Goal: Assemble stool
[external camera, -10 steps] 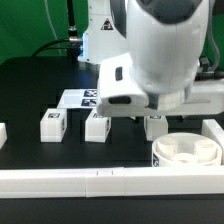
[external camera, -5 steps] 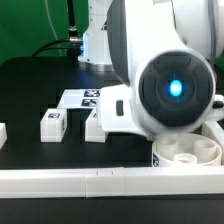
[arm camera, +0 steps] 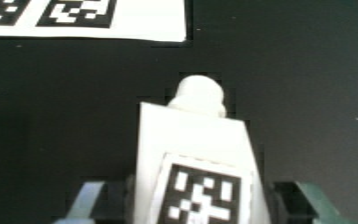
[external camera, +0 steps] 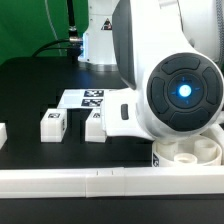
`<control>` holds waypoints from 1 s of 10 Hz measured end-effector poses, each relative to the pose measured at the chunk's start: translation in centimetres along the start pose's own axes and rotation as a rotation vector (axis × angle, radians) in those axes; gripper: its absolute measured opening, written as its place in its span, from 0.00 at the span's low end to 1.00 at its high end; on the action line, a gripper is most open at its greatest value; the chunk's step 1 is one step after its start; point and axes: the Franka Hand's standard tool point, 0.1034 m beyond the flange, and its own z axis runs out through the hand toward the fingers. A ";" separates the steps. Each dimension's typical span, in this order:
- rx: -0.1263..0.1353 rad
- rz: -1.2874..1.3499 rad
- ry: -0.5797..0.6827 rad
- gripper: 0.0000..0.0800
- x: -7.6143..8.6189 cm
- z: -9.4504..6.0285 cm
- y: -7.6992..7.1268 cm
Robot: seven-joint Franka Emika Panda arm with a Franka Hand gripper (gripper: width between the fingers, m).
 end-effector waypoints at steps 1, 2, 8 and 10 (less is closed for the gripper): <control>-0.001 -0.001 0.001 0.41 0.0 0.0 -0.1; -0.002 -0.003 0.005 0.41 -0.1 -0.2 -0.2; -0.005 -0.022 0.013 0.41 -3.0 -4.0 -2.2; 0.000 -0.024 0.076 0.41 -2.3 -4.7 -2.5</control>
Offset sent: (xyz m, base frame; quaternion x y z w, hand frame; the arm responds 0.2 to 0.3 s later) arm 0.0092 0.0108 0.0391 -0.0074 -0.0112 -0.0085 0.9999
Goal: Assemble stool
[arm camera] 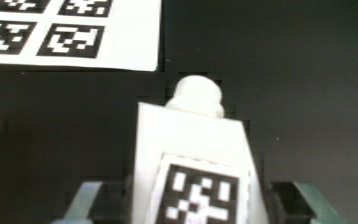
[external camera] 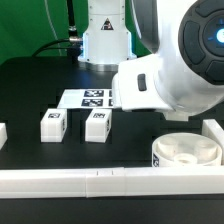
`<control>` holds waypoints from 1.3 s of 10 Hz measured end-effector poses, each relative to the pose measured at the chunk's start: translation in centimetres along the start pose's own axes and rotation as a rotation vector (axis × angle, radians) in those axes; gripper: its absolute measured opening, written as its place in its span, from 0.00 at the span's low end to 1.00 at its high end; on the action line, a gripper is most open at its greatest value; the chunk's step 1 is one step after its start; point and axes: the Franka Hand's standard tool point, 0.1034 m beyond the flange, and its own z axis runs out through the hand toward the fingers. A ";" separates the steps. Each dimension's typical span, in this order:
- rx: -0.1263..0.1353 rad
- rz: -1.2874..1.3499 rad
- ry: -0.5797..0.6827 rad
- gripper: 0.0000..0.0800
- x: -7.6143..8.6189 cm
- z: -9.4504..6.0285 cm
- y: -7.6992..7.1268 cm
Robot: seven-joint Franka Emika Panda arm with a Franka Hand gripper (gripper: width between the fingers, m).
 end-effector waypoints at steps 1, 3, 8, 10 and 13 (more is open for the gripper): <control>0.000 0.000 0.003 0.41 -0.1 0.0 0.0; 0.006 -0.008 0.092 0.41 0.9 -1.3 -0.7; 0.005 -0.017 0.463 0.41 -0.2 -5.0 -2.5; 0.004 -0.025 0.585 0.41 0.1 -5.6 -2.6; -0.018 -0.106 0.843 0.41 0.1 -8.4 -2.9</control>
Offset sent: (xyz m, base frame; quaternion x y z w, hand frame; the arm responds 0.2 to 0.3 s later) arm 0.0034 0.0145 0.0269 0.0049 0.0986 -0.0002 0.9951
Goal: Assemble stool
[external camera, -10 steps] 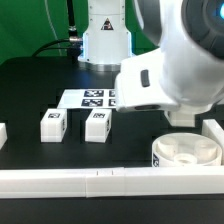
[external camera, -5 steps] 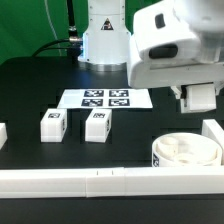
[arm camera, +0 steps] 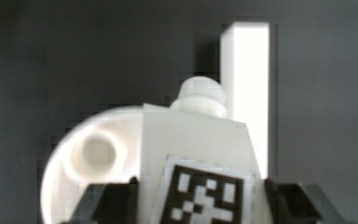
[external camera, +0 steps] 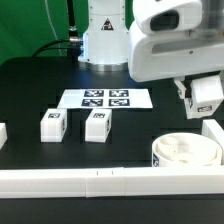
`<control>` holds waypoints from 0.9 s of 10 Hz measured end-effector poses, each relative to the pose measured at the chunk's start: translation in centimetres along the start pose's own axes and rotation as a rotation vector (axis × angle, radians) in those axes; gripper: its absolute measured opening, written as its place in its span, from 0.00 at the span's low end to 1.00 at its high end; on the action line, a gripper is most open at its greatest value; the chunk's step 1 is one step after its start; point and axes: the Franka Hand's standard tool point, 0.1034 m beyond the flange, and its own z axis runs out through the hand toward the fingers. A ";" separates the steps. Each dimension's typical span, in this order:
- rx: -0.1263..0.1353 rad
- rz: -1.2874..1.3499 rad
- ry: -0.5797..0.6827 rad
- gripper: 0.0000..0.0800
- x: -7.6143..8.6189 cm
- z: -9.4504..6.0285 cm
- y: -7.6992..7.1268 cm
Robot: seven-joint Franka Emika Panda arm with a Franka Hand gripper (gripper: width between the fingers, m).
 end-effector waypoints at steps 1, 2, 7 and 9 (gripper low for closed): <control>-0.003 0.000 0.070 0.41 0.0 0.2 0.1; -0.004 0.000 0.109 0.41 0.0 0.4 0.1; -0.043 -0.139 0.349 0.41 1.4 0.6 0.2; -0.041 -0.135 0.348 0.41 1.4 0.6 0.2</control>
Offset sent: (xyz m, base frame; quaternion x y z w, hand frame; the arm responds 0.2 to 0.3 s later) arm 0.0000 0.0000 0.0000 0.0000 0.1296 0.0000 0.9916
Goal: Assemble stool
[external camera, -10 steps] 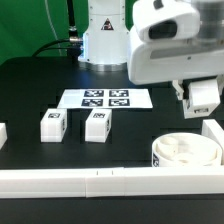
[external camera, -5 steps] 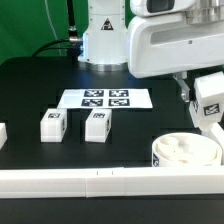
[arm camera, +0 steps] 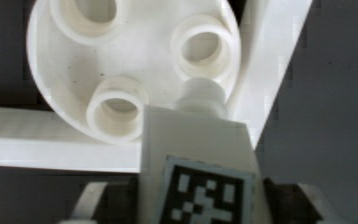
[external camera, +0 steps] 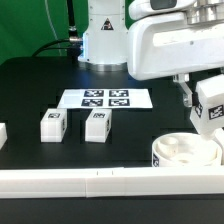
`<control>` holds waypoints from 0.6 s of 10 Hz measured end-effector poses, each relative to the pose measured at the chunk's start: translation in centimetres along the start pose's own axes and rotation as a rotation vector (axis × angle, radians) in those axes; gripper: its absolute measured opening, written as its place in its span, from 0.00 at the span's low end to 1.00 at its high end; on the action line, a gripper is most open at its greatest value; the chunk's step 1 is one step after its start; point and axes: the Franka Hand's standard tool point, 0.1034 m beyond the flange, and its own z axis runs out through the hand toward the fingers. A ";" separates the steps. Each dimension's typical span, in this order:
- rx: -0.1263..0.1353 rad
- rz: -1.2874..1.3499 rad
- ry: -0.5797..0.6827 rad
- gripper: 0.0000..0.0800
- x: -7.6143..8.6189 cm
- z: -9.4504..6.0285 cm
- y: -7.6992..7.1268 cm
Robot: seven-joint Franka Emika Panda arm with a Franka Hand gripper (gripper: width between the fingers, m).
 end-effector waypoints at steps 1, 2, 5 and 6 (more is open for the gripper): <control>-0.004 -0.045 0.010 0.41 0.1 0.1 0.0; -0.022 -0.182 0.052 0.41 0.1 0.2 -0.1; -0.030 -0.278 0.066 0.41 -0.3 -0.1 -1.9; -0.029 -0.274 0.065 0.41 -0.3 0.0 -1.9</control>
Offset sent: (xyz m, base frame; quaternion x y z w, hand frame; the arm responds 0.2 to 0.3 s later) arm -0.0166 -0.0038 0.0114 -0.1170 0.0347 -0.1077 0.9867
